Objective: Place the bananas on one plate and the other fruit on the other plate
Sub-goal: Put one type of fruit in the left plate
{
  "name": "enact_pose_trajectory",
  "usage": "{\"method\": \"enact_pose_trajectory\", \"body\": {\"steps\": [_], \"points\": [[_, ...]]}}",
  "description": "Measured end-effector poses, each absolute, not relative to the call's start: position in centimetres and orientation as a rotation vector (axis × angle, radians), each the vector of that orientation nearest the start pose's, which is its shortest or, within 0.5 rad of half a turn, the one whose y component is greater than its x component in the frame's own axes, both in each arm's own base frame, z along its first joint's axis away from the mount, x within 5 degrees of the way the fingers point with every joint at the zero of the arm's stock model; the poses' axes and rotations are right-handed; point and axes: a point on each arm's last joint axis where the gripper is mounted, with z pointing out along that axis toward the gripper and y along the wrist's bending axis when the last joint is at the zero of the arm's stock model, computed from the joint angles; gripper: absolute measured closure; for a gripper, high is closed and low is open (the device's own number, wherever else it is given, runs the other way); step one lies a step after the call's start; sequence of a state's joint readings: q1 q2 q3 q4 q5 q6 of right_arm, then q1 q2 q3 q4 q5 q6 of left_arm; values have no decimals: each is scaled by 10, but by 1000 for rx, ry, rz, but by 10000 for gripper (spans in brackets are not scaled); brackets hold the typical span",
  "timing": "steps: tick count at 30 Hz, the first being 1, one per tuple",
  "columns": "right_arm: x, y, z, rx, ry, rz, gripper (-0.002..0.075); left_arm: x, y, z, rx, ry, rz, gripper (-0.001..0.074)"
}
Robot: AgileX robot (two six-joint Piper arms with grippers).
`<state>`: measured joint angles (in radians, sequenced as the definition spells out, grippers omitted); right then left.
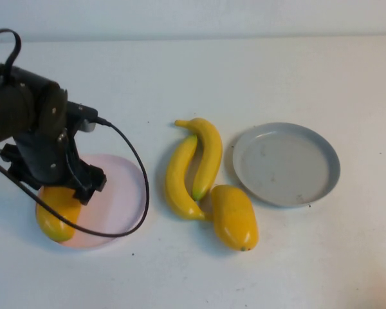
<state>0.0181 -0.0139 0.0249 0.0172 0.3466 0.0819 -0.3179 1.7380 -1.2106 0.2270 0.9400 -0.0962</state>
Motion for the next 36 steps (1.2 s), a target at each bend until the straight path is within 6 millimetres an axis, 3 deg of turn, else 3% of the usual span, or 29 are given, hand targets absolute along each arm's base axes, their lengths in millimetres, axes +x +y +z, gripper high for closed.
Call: {"method": "enact_pose_trajectory", "body": {"steps": [6,9,12,19,24,31,36], "points": [[53,1,174,70,1841,87,743,339,-103,263,387,2870,66,66],[53,1,174,70,1841,87,743,337,-123,279,449,2849,-60,66],[53,1,174,70,1841,87,743,326,-153,284,562,2827,-117,66],[53,1,174,70,1841,87,743,293,-231,274,719,2755,-225,66],[53,1,174,70,1841,87,743,280,-269,257,830,2690,-266,66],[53,1,174,70,1841,87,743,281,-287,231,742,2743,-278,66],[53,1,174,70,1841,87,743,287,-292,228,711,2734,-280,66]]}}
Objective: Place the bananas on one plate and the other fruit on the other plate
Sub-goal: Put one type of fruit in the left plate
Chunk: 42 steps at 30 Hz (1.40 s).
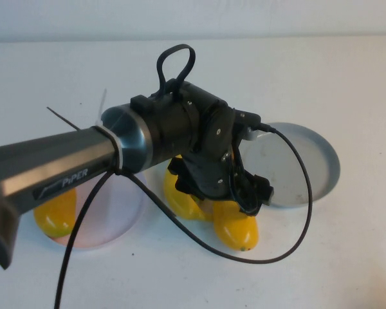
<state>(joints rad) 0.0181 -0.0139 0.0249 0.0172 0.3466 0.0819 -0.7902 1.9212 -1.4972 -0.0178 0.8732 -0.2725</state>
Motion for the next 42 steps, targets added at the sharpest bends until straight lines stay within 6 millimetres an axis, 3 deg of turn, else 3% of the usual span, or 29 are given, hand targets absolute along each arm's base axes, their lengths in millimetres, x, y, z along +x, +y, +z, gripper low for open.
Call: {"method": "enact_pose_trajectory", "body": {"steps": [10,26,32,34,38,42], "points": [[53,1,174,70,1841,87,743,288,-296,222,679,2761,-320,66],[53,1,174,70,1841,87,743,295,-303,191,732,2781,-289,69],[53,1,174,70,1841,87,743,295,-303,191,803,2751,-282,199],[53,1,174,70,1841,87,743,295,-303,191,831,2741,-278,199],[53,1,174,70,1841,87,743,295,-304,203,906,2758,-248,199],[53,1,174,70,1841,87,743,297,-307,240,986,2739,-238,199]]}}
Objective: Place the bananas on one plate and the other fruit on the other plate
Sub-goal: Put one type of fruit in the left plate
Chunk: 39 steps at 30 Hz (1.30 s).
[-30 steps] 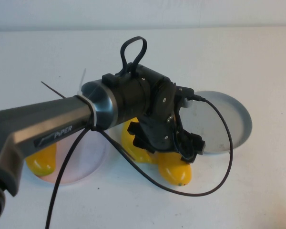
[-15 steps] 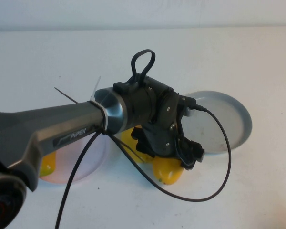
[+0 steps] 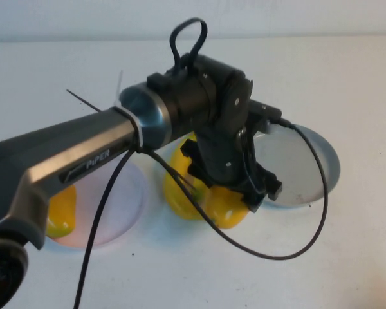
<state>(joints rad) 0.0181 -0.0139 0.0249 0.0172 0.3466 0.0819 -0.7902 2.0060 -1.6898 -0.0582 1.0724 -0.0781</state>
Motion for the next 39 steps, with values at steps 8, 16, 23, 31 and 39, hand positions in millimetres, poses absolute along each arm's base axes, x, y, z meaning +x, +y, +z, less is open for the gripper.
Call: {"method": "enact_pose_trajectory", "body": {"steps": [8,16,23,31,39], "points": [[53,1,174,70,1841,87,743,304,-299,297,1012,2630,-121,199],[53,1,174,70,1841,87,743,311,-233,300,843,2706,62,199],[53,1,174,70,1841,87,743,320,-166,269,609,2901,168,199],[53,2,174,71,1841,89,743,330,-150,247,542,2885,148,199],[53,2,174,71,1841,89,743,338,-149,228,537,2921,165,199]]}}
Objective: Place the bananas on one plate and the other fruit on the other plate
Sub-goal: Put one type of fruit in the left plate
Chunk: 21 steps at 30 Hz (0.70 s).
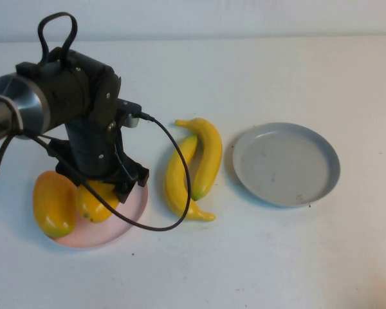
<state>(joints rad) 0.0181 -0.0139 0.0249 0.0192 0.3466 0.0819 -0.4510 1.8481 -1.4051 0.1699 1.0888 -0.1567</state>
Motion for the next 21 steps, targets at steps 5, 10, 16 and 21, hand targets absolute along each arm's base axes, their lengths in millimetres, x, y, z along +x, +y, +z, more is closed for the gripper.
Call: {"method": "enact_pose_trajectory", "body": {"steps": [5,10,16,21], "points": [[53,2,174,71,1841,89,743,340,-151,215,538,2958,159,198],[53,2,174,71,1841,89,743,341,-152,213,539,2962,158,153],[53,2,174,71,1841,89,743,342,-151,216,543,2964,178,121],[53,2,174,71,1841,89,743,343,-154,236,509,2979,138,120]]}}
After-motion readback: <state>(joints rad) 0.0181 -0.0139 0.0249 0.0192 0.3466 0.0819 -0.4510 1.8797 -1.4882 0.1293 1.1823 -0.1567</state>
